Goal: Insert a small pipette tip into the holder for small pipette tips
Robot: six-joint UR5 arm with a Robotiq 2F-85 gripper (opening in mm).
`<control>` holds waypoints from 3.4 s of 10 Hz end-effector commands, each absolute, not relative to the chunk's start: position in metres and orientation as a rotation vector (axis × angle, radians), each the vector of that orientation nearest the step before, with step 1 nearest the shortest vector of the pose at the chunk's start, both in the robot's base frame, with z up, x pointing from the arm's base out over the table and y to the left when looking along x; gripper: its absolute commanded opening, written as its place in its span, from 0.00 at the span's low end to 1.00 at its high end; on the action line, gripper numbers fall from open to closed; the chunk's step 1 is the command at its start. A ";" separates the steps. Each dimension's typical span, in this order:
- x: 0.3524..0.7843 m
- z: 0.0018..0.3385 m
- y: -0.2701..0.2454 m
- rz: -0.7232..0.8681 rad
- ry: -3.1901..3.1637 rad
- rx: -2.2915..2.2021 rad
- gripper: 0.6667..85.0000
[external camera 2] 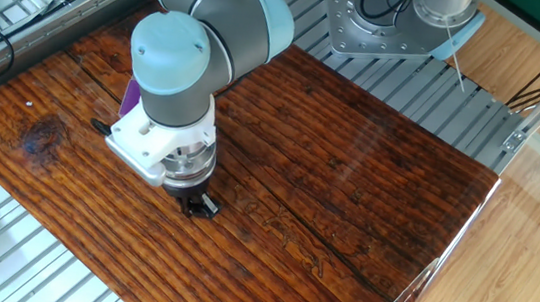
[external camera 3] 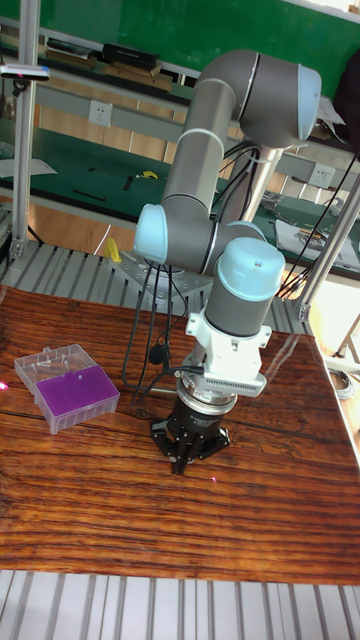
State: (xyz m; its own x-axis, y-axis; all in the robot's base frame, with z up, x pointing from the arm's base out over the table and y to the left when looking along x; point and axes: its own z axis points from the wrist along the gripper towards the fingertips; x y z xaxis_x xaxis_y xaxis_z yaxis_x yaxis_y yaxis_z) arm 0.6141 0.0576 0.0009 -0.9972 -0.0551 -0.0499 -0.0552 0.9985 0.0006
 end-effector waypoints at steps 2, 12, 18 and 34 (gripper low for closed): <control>0.612 0.008 0.060 0.019 3.099 -0.051 0.00; 0.618 0.124 0.043 0.059 2.890 -0.293 0.00; 0.620 0.141 0.020 0.071 2.789 -0.388 0.00; 0.641 0.076 0.122 0.268 2.796 0.212 0.04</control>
State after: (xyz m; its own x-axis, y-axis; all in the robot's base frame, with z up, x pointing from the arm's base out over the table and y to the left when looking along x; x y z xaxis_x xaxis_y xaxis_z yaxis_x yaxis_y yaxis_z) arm 0.6392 0.1120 0.0791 -0.9523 0.1138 -0.2830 0.0653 0.9824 0.1752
